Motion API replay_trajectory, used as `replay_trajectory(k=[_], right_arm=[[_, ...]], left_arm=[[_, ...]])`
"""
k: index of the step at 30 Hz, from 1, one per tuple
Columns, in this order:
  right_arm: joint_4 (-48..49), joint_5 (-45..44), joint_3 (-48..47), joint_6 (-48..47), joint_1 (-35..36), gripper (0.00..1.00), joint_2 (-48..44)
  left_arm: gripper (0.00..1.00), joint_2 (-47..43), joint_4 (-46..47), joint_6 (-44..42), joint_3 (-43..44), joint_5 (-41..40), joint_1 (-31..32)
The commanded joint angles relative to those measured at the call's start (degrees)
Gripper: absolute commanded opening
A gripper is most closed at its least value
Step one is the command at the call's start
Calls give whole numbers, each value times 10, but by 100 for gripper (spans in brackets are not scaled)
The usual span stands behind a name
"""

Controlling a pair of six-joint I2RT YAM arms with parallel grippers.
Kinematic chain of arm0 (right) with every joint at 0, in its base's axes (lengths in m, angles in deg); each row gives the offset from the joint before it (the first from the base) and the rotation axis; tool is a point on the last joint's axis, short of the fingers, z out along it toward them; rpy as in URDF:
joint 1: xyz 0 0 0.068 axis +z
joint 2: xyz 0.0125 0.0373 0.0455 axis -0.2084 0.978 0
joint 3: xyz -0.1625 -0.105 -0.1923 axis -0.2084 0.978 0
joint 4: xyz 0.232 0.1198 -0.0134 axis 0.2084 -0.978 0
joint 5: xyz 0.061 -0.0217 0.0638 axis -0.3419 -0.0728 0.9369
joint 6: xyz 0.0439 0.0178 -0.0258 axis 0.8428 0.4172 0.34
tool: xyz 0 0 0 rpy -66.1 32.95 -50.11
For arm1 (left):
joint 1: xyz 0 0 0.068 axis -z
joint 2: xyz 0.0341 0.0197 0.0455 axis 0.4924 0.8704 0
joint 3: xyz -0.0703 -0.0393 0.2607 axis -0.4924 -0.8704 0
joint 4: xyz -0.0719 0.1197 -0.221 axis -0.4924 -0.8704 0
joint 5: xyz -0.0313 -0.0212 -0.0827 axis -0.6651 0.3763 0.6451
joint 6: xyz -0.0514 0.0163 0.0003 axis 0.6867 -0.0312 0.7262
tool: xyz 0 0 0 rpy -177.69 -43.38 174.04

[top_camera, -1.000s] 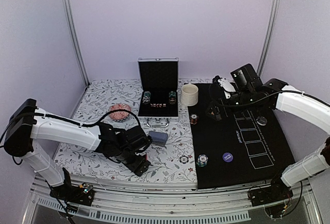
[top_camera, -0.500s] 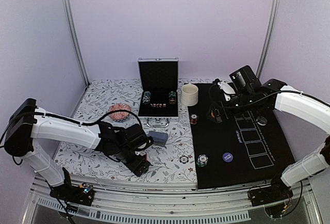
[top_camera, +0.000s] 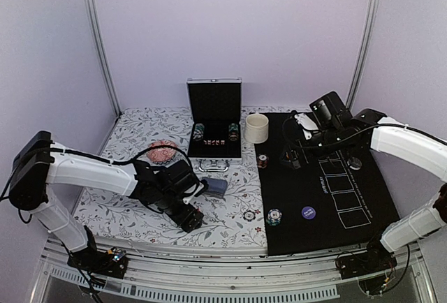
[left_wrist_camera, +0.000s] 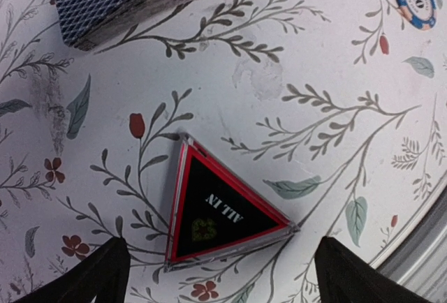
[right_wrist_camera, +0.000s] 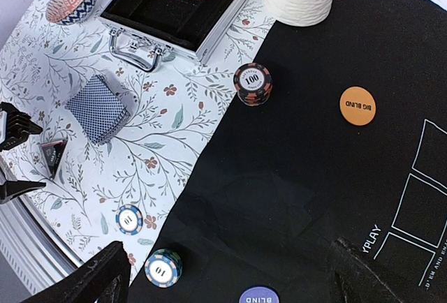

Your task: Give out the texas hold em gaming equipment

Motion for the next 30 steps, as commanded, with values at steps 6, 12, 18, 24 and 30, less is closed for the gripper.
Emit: replay_trajectory(k=[6,12,18,24,30], right_arm=[[2,19,3,-1,2,99,14],[14,34,0,-7,2,99,16],[16,45,-2,-12,2,99,11],[24,52,4,-13,3,99,1],[23,55,15,-10,2,99,-10]], left_arm=[[95,-26,38,-31,8,47,-35],[97,-38,71,-124,39,114,-74],[98,-15,29,-292,117,240,-137],[98,36,60,-467,139,344,-186],[98,120,6,-581,209,422,-227]])
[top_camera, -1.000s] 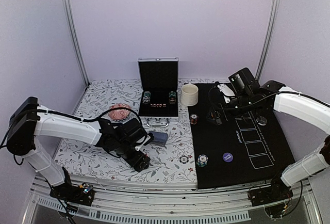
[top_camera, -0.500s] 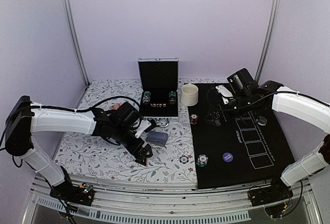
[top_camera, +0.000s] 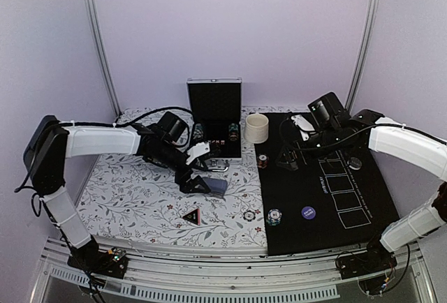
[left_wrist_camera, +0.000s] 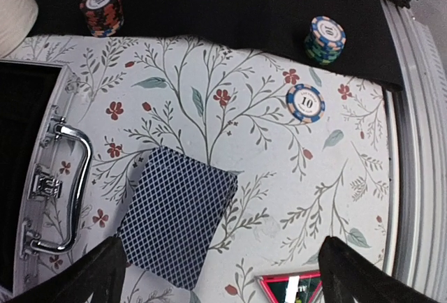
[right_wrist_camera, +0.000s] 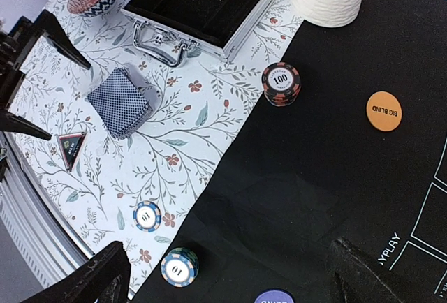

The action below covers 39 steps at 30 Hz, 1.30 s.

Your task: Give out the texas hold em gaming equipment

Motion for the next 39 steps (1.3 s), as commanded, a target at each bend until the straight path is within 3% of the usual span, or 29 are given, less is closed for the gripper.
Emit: replay_trajectory(k=[1,9,14,39], right_arm=[[15,10,18,1,2,99,-23],[20,19,37,8,3,99,-36],[20,16,41,7,2,99,-42],[17,17,40,10,2,99,-36]], left_arm=[[98,58,-48,-121,65,96,-37],[98,135,-86,-185,127,124,-50],[98,194,-131,-198,171,98,-50],[98,238,-140,-229,184,62,-34]])
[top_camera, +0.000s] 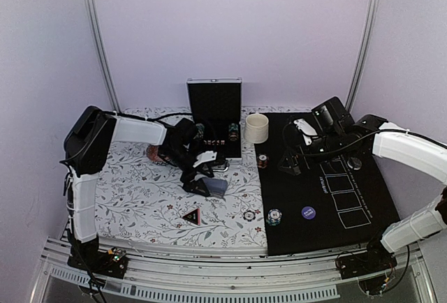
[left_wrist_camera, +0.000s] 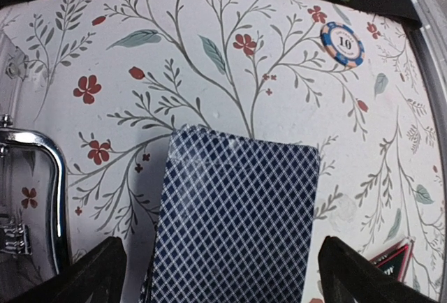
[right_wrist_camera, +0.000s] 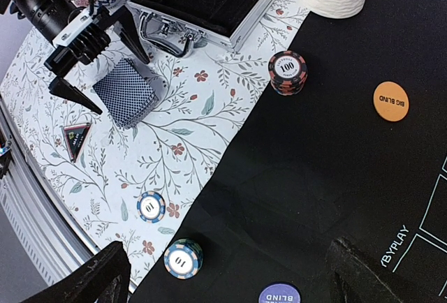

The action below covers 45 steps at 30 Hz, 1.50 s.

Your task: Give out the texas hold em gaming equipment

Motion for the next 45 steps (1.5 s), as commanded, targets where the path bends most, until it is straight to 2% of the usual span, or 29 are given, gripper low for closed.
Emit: replay_trajectory(k=[1,12,17,20,27,31,33,39,45], right_arm=[[5,3,4,7,2,99,-8],[1,-1,-2,6,3,99,-11],[0,-3,-4,7,3,99,-14],[2,-3,-3,7,2,99,-14],[-6,-8,-6,10,2,99,-17],[-4,-14,-6,12,3,99,-22],[1,-13,-6,15,2,99,-25],[61,39,4,39,2,99,-47],[166,103,30,116,2,99,-51]], left_arm=[[98,6,-9,-13,7,-24,14],[91,23,15,-7,6,-125,44],[90,0,13,-39,-31,-134,61],[89,14,-9,-38,-15,-142,61],[81,44,-43,-33,0,-168,62],[69,42,-42,-32,2,-175,62],[66,38,-37,-25,4,-175,63],[64,-14,-2,8,-15,-178,66],[63,-134,19,44,-55,-207,86]])
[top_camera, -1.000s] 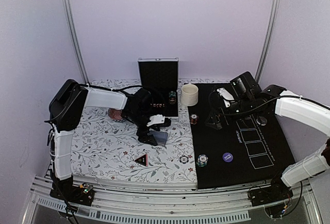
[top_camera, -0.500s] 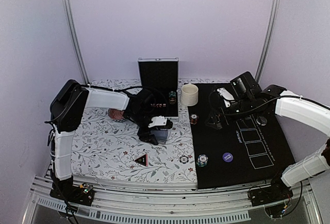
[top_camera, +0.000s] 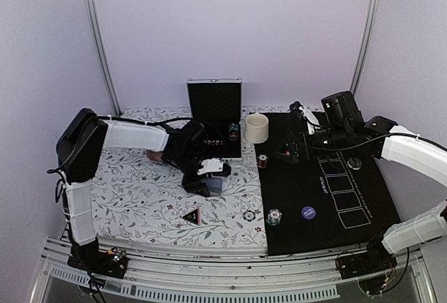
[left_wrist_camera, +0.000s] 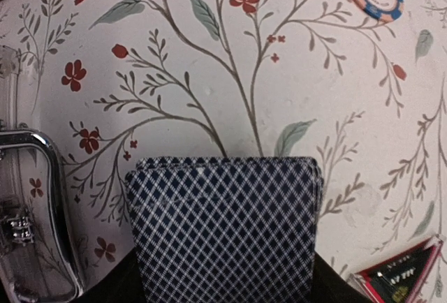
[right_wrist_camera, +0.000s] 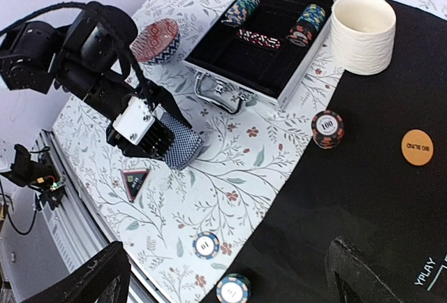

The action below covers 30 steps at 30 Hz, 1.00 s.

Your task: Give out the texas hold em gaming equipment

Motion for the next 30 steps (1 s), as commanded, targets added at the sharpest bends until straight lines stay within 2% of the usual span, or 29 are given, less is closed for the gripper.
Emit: replay_trajectory(k=[1,7,15,21,30], right_arm=[[114,66,30,86,3,99,-4],[256,131,63,194,15,99,38],[347,166,35,247,76,99,135],[371,185,-20,252,115,99,217],[396,201,-67,258,131,99,295]], left_arm=[[63,-109,-1,38,-31,-40,27],[64,-212,-21,67,-64,-86,64],[64,-292,-33,126,-74,-98,89],[64,-309,-37,144,-61,-121,100],[63,-314,-39,158,-57,-129,108]])
